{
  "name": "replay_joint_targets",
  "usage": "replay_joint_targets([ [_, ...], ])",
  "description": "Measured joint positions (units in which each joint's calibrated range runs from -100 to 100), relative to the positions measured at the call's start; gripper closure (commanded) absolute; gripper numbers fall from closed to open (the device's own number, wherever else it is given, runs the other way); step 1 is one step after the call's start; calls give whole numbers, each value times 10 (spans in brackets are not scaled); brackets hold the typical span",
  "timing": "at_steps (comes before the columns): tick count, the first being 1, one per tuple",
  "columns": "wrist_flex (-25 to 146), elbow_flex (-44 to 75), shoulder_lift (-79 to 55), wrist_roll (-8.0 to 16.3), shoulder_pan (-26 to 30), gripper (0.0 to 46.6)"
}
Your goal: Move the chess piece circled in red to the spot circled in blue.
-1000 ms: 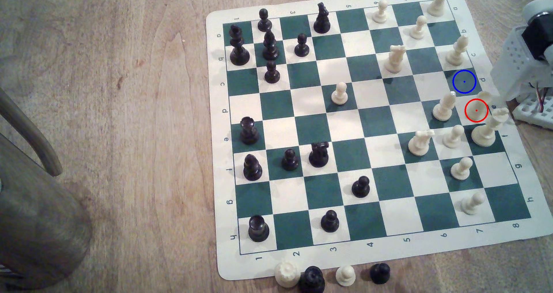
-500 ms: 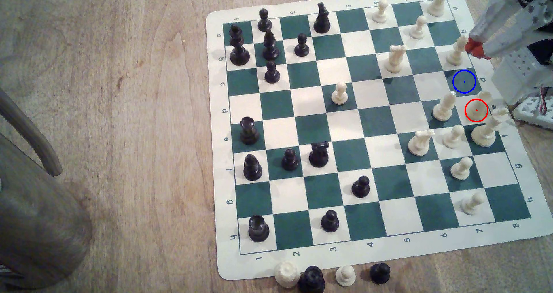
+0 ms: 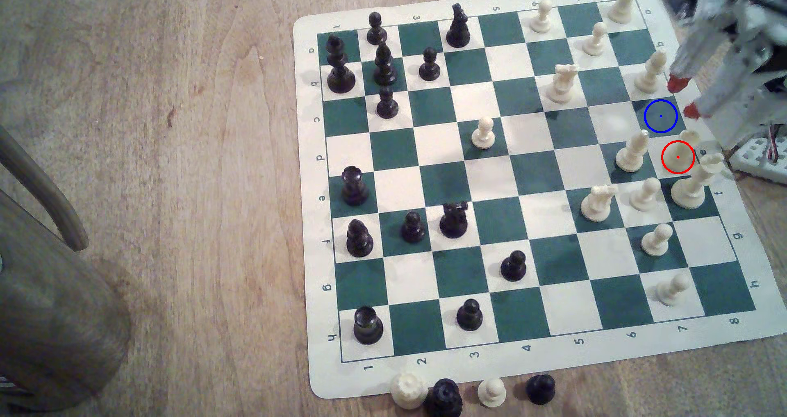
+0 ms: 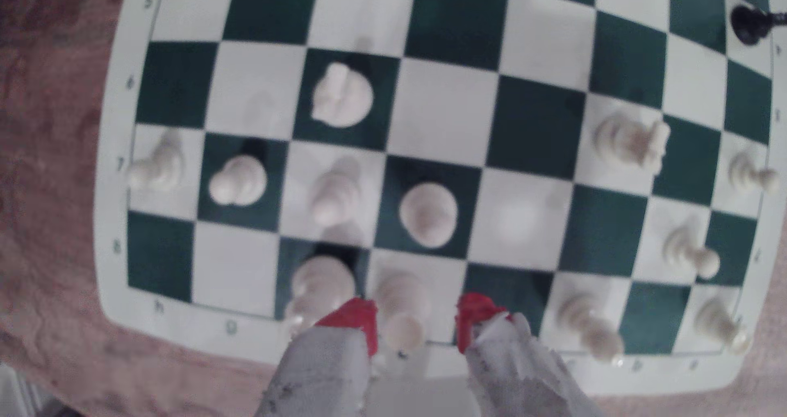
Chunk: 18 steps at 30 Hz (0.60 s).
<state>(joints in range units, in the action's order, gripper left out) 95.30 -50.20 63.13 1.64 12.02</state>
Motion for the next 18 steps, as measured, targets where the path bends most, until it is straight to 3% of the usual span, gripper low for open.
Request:
replay_joint_targets([
  [8,-19,-38,-15,-20,-38,407],
  [18,-23,-116,-13,-22,-39,363],
])
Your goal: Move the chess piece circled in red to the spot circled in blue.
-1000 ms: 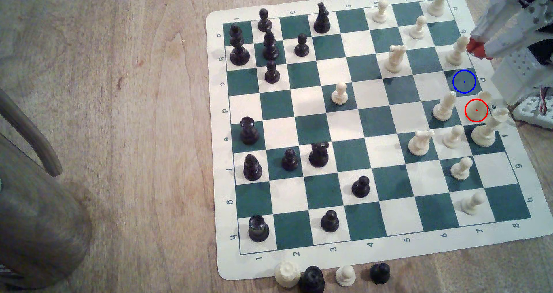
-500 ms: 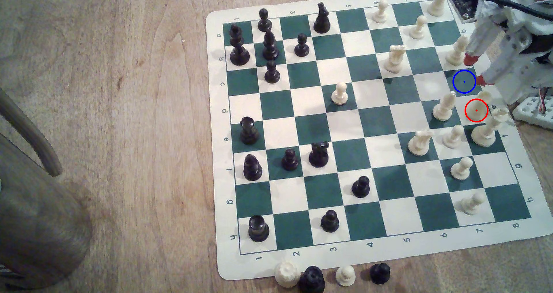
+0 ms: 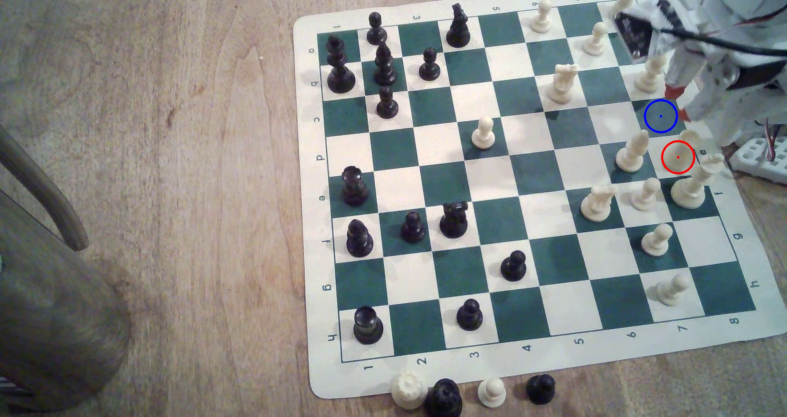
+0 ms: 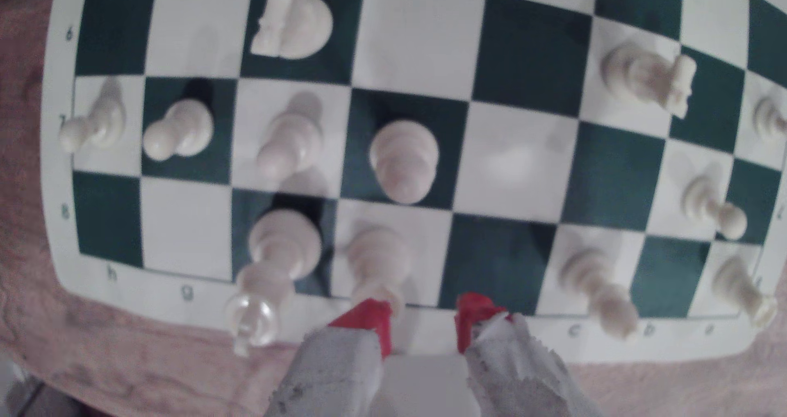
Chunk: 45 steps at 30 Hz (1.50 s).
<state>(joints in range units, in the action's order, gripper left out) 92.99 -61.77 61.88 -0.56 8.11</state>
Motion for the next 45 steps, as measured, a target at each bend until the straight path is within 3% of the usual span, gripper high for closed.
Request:
replay_joint_targets([
  [16,-6,-23,23,9,0,349],
  [45,-69,-99,-70,15,25,309],
])
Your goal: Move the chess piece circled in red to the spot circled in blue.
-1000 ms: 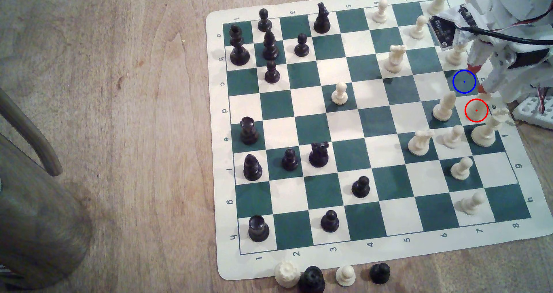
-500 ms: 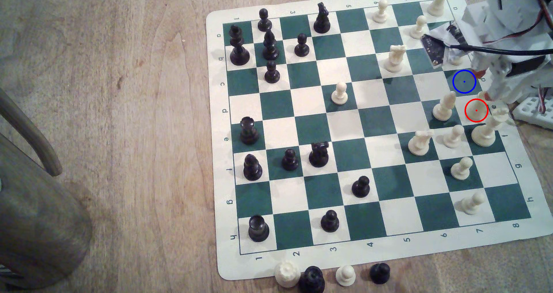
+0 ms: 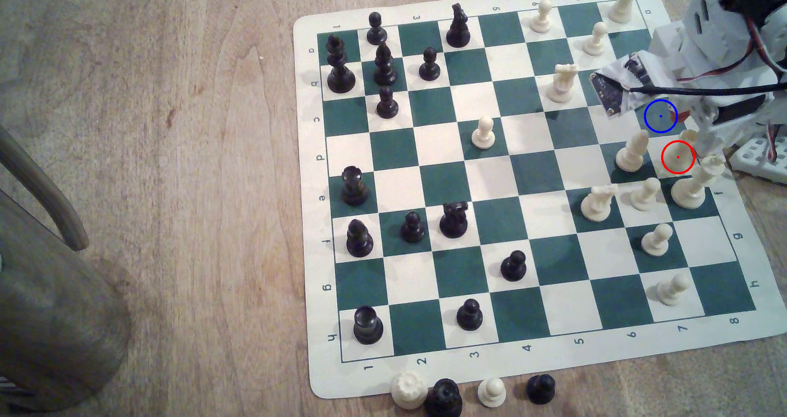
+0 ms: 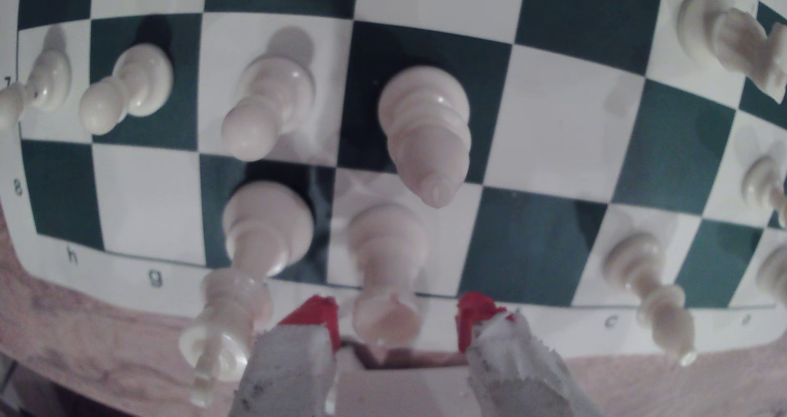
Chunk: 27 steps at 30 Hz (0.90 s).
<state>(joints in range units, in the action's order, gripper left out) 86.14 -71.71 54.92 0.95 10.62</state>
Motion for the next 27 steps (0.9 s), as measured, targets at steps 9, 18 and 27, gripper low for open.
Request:
replay_joint_targets([
  [9,-24,-27,-2,0,0,313],
  [18,-26,-30,-6,0,0,403],
  [27,-27,-30,-8,0,0,464],
])
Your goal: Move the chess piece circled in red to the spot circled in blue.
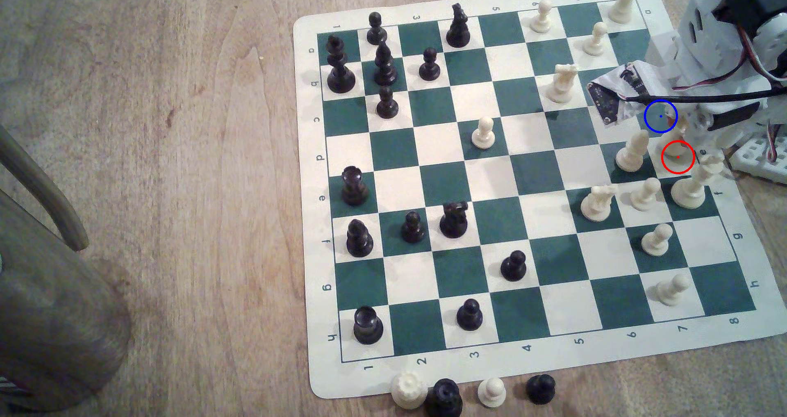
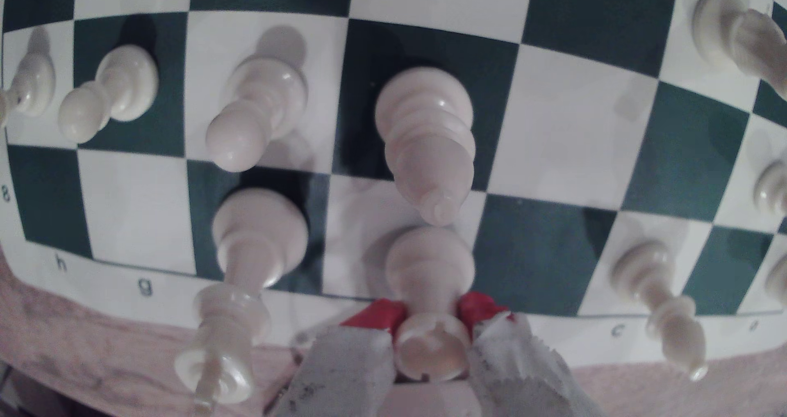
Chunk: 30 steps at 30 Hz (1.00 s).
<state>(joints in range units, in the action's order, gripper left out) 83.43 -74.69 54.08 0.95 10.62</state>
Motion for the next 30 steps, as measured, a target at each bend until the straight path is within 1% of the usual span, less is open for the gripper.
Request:
replay_joint_targets([
  [9,10,1,19,0,3,464],
  [19,78,94,46,1,3,464],
  [24,85,109,47,-21,-39,464],
  [25,85,109,43,-31,-55,464],
  [29,85,109,29,-47,-94,464],
  [30,84,109,26,-55,-110,464],
])
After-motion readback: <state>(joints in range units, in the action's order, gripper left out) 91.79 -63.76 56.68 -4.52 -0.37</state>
